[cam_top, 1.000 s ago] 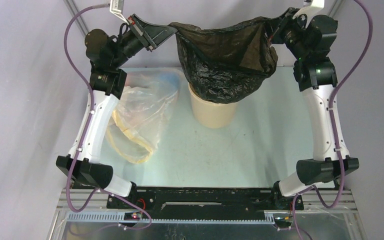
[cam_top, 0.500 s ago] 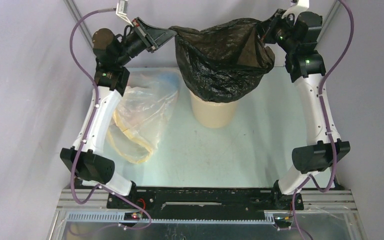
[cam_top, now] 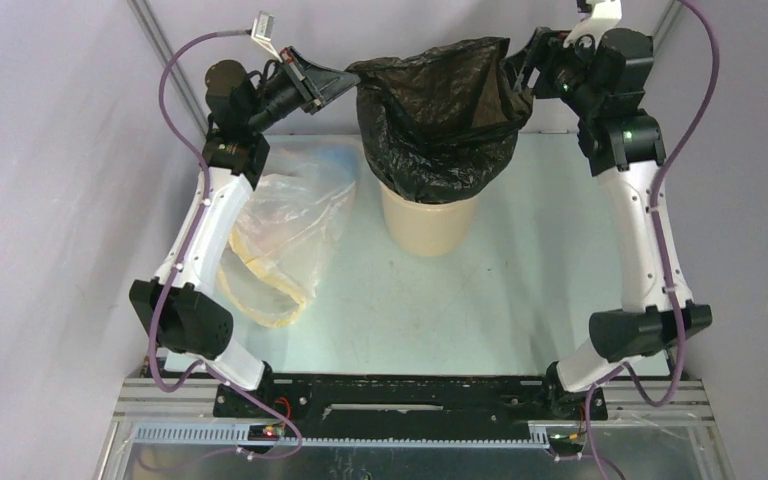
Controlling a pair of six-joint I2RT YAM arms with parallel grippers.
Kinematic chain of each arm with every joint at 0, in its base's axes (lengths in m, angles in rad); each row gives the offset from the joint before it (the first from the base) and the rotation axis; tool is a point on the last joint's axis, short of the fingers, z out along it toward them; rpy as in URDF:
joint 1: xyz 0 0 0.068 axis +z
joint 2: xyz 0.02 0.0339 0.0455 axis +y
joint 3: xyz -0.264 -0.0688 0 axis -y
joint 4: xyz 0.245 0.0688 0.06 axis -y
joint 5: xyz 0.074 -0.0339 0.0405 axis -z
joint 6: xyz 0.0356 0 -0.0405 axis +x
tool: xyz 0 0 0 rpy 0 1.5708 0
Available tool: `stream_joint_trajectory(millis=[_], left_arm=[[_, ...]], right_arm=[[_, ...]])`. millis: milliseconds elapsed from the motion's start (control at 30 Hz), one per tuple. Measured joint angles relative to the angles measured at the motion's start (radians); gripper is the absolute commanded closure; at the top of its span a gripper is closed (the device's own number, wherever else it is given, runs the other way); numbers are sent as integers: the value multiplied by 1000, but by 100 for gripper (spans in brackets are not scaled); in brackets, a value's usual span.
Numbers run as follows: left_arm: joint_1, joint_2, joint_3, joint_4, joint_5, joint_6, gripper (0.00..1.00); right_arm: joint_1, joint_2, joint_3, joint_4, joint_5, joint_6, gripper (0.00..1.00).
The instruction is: Put the trash bags into the trash bin
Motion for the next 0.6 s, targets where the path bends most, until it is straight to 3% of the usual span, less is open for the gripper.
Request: stream_joint_trajectory(millis=[300,600], left_arm=[[0,0,0,-1,5,0,100],[0,-1,0,-1,12,0,100]], right_arm=[[191,-180,-66,-70,-25,-235,33],[302,-43,-33,-180,-86,-441,37]])
